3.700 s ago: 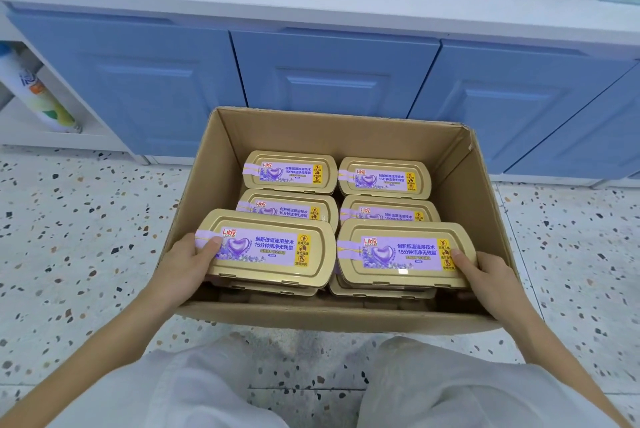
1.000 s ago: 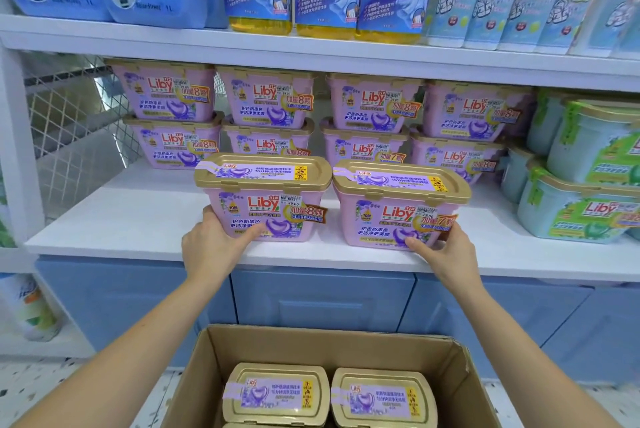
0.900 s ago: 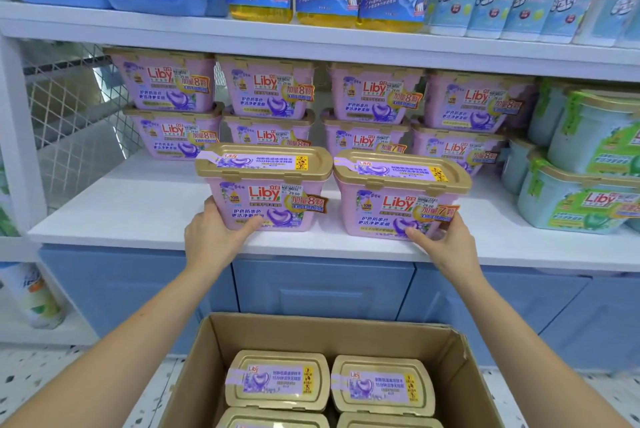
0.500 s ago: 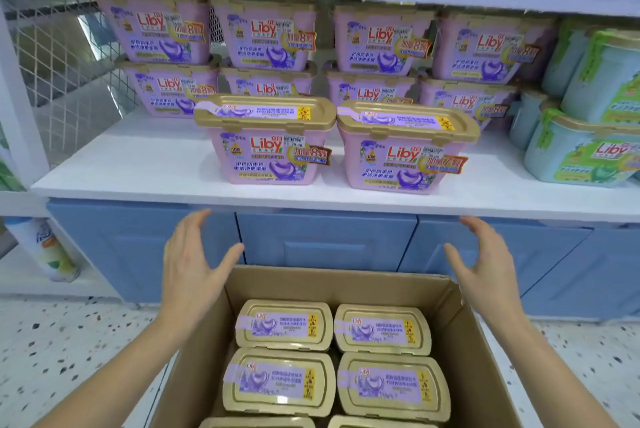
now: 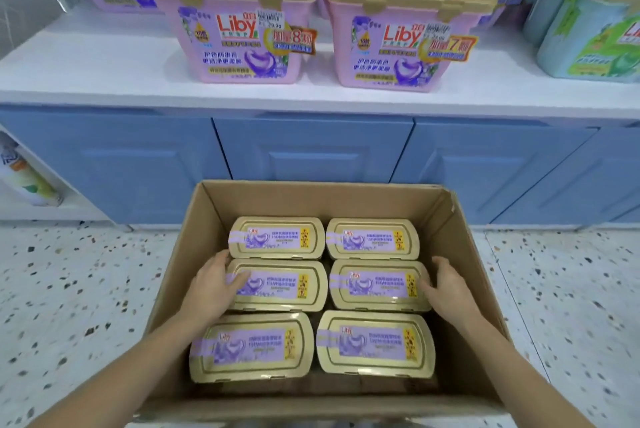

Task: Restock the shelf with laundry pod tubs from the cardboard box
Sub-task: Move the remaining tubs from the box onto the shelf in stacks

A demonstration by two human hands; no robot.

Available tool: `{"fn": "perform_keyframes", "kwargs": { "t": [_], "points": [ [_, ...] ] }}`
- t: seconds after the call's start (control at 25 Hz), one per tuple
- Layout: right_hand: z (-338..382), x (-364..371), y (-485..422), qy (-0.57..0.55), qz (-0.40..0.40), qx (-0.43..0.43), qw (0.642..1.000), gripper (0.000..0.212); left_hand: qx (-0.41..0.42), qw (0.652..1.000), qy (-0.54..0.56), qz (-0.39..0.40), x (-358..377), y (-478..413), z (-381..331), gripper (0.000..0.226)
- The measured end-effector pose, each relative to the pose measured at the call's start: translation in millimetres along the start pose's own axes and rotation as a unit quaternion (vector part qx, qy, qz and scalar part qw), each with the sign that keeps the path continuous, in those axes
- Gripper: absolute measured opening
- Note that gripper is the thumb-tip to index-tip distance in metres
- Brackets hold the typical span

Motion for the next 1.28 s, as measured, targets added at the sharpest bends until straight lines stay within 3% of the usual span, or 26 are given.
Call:
{"fn": "perform_keyframes", "kwargs": {
  "t": [0.16,0.28,0.4,0.6,0.92,1.16,1.28],
  "points": [
    [-17,30,1,-0.035,0.036,0.058,0.997,0.057,-0.055,0.995,-0.06,0.051,27,2,35,0.061],
    [-33,38,-6,-0.051,0.021,0.105,0.993,0.05,-0.092,0.993,-0.046,0.065,41,0,54,0.046],
    [-45,43,-9,-0.071,0.017,0.13,0.989,0.038,-0.153,0.987,0.025,0.039,46,0,68,0.036],
    [-49,45,-10,-0.123,0.004,0.143,0.982,0.039,-0.178,0.983,0.026,0.023,48,0,78,0.04],
    [-30,31,-9,-0.087,-0.004,0.069,0.994,0.026,-0.169,0.984,0.051,-0.004,33,2,69,0.034],
    [-3,-6,6,-0.048,-0.059,-0.015,0.997,0.024,-0.072,0.996,0.004,-0.054,-4,10,32,0.03],
    [7,-31,13,-0.048,-0.1,-0.033,0.993,0.028,-0.037,0.993,0.037,-0.104,-34,16,18,0.032]
  ]
}}
Point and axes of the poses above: each hand's wrist, its own y-axis away from the middle knuckle, its own x-axis out of the palm, z = x × y, the point moved 10 cm from there along -y, towards the middle knuckle, and after that the axes turned 6 degrees about -z, right-handed, at the moved point
